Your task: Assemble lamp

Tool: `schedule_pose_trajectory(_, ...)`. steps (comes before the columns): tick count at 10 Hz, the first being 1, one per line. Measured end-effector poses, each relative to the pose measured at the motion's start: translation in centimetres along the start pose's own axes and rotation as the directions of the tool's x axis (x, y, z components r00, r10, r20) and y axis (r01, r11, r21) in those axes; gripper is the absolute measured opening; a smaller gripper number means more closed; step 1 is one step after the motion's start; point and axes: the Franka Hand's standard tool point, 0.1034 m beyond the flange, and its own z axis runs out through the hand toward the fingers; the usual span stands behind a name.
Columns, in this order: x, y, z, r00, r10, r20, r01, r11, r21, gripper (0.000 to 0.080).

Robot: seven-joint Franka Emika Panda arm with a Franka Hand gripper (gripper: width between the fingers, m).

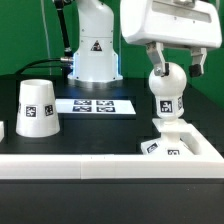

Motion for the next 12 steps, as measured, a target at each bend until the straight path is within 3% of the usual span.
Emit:
schedule_pose_trajectory(4, -0.7, -1.4, 0.5, 0.965, -0.01, 0.262, -0.012, 0.996, 0.083, 0.0698)
schedule_pose_trajectory(6, -0.7, -0.7, 0.9, 0.972, -0.016, 0.236, -0.002, 0.997, 0.077, 0.0698)
schedule_pose_trajectory(12, -1.2, -0.4, 1.7, 0.981, -0.065, 0.182, 0.053, 0.996, 0.068, 0.0698)
